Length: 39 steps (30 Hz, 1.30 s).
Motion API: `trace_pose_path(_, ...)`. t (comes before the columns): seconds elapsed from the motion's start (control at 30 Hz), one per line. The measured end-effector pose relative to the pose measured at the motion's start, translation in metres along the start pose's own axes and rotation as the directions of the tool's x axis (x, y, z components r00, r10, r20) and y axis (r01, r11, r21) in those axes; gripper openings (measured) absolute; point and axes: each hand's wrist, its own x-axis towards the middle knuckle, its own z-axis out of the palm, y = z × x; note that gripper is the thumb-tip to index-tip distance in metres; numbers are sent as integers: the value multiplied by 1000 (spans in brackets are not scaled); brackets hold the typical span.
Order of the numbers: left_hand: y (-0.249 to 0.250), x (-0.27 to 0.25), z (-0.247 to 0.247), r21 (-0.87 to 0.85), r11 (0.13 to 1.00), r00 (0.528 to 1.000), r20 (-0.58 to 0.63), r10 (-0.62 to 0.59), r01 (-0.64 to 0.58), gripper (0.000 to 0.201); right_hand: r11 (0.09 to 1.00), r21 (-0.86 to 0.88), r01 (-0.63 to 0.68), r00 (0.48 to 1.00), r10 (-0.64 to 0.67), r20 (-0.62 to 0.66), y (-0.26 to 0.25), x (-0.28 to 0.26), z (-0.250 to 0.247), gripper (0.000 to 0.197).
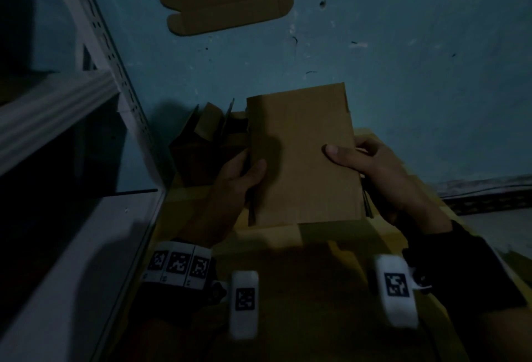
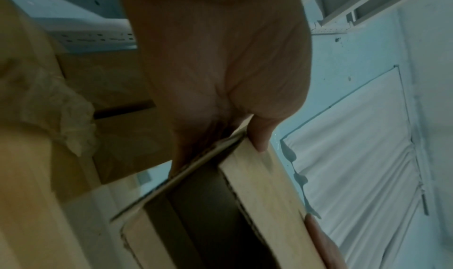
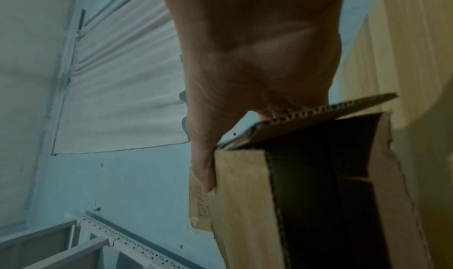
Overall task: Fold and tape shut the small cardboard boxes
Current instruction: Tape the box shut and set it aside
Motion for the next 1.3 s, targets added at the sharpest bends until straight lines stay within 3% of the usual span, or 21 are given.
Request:
trace_pose_path(0.2, 1, -1, 5, 3, 999, 999, -11, -49, 49, 36, 998, -49, 43, 999, -42, 9, 5, 0, 1, 85)
trace_pose_path(0.37, 3, 1, 9, 281, 959, 990, -125, 69, -31, 86, 956, -231, 180, 980, -153, 128, 11, -1, -1, 91)
trace_pose_path(0.47, 0, 1, 3, 273, 959, 984, -137, 109, -69, 79, 949, -252, 190, 962, -129, 239, 8, -3, -4, 89)
trace_pose_path(0.67, -1, 1, -6, 322, 911, 957, -43, 287, -259, 101, 989, 29, 145, 899, -144, 414, 3, -12, -10, 78)
trace_pose_path(0.8, -3, 2, -1, 283, 923, 952, -84, 294, -260, 102, 984, 153, 95, 904, -149, 400, 1, -11, -6, 78)
trace_pose_path(0.9, -4, 3, -2, 306, 897, 939, -29, 342, -318, 105, 974, 225, 13, 946, -85, 312, -1, -9, -2, 74)
trace_pose_path(1.03, -3, 3, -1, 295, 892, 940, 113, 322, -341, 99, 997, -48, 53, 977, -42, 207, -5, -2, 2, 65)
trace_pose_path(1.17, -6, 6, -4, 59, 982, 966, 199, 164, -178, 86, 974, -187, 128, 990, -114, 86, -6, 0, 2, 50)
trace_pose_path(1.23, -1, 3, -4, -119, 993, 993, 112, 33, -20, 63, 960, -233, 154, 988, -143, 64, -6, 0, 0, 43)
trace_pose_path(1.27, -1, 4, -5, -196, 980, 998, 49, 25, -14, 50, 946, -277, 167, 986, -161, 42, -7, 0, -1, 45)
trace_pose_path(1.3, -2, 1, -7, -207, 976, 995, 65, 78, -63, 49, 925, -332, 182, 983, -184, 26, -9, 0, -1, 47)
